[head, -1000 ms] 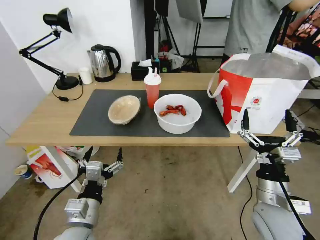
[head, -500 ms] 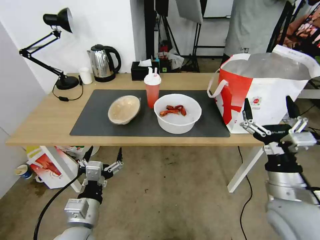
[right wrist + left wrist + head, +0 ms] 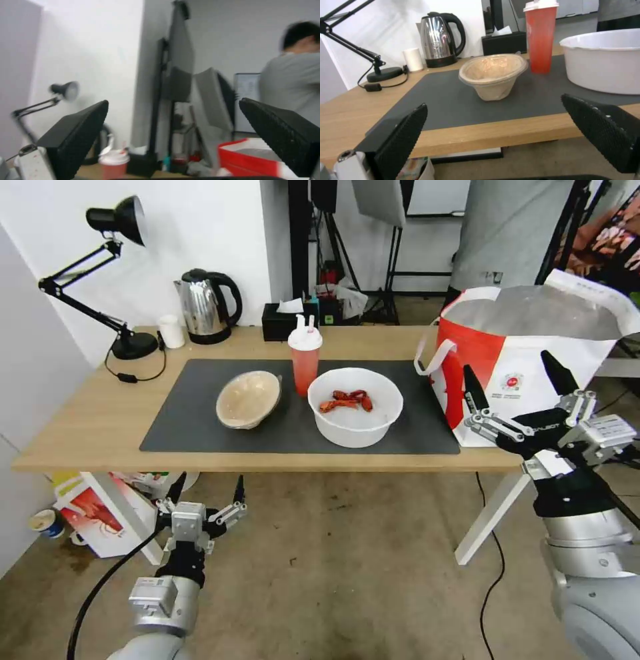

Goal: Pick up the trash from the table and place it into the takeout bag.

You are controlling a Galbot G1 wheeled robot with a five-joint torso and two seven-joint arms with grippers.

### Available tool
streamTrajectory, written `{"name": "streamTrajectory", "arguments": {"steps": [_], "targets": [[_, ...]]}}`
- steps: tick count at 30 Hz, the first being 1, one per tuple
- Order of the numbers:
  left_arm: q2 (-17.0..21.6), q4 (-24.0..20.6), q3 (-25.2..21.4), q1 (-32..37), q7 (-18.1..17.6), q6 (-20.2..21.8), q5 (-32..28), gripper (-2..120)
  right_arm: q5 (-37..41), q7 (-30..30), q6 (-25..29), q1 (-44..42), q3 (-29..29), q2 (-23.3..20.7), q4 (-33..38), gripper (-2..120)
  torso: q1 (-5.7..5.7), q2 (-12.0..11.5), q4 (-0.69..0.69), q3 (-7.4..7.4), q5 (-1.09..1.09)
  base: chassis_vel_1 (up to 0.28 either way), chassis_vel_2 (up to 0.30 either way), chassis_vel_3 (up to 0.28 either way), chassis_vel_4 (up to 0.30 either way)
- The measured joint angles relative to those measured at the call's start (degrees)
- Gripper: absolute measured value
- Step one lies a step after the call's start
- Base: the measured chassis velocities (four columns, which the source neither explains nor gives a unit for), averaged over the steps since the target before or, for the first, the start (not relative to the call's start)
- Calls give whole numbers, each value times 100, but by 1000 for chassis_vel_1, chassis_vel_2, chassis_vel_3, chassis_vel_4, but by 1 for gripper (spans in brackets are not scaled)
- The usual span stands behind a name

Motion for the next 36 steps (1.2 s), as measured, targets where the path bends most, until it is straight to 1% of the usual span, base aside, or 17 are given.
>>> {"name": "streamTrajectory", "arguments": {"steps": [2,3,4,6,7,8,11,12,15,16,17,19,26,30,31,33,36], "targets": [[0,0,0,-1,0,0,0,100,238,-99,-115,159,-36,-288,-55,100,0,0,0,0,0,0,0,0,0],[0,0,0,0,0,0,0,100,483,-198,-230,318,-71,-580,-109,100,0,0,0,0,0,0,0,0,0],[0,0,0,0,0,0,0,100,483,-198,-230,318,-71,-580,-109,100,0,0,0,0,0,0,0,0,0],[0,0,0,0,0,0,0,100,756,-312,-356,497,-110,-910,-170,100,0,0,0,0,0,0,0,0,0],[0,0,0,0,0,0,0,100,1001,-413,-472,659,-145,-1201,-224,100,0,0,-1,0,0,0,0,0,0],[0,0,0,0,0,0,0,100,1001,-413,-472,659,-145,-1201,-224,100,0,0,-1,0,0,0,0,0,0],[0,0,0,0,0,0,0,100,1517,-624,-712,997,-217,-1822,-336,100,0,0,-1,0,0,0,0,0,0],[0,0,0,0,0,0,0,100,1517,-624,-712,997,-217,-1822,-336,100,0,0,-1,0,0,0,0,0,0],[0,0,0,0,0,0,0,100,2000,-826,-938,1313,-280,-2401,-438,100,0,0,-1,1,-1,0,0,0,0],[0,0,0,0,0,0,0,100,2000,-826,-938,1313,-280,-2401,-438,100,0,0,-1,1,-1,0,0,0,0],[0,0,0,0,0,0,0,100,2195,-905,-1032,1443,-306,-2636,-481,100,0,0,-1,0,0,0,0,0,0],[0,0,0,0,0,0,0,100,2376,-979,-1115,1562,-329,-2853,-518,100,0,0,0,1,-3,0,0,0,0],[0,0,0,0,0,0,0,100,2421,-1004,-1137,1583,-337,-2902,-533,100,0,0,-2,0,2,0,0,0,0],[0,0,0,0,0,0,0,100,2512,-1182,-1198,1446,-271,-3210,-660,100,0,0,-2,0,0,0,0,0,0],[0,0,0,0,0,0,0,100,2581,-1359,-1247,1282,-183,-3502,-796,100,0,0,-2,0,-1,0,0,0,0],[0,0,0,0,0,0,0,100,2604,-1418,-1263,1226,-155,-3599,-841,100,0,0,-2,0,-1,0,0,0,0],[0,0,-1,0,0,0,0,100,2790,-1923,-1407,759,124,-4428,-1226,100,0,0,-1,0,-1,0,0,0,0]]}}
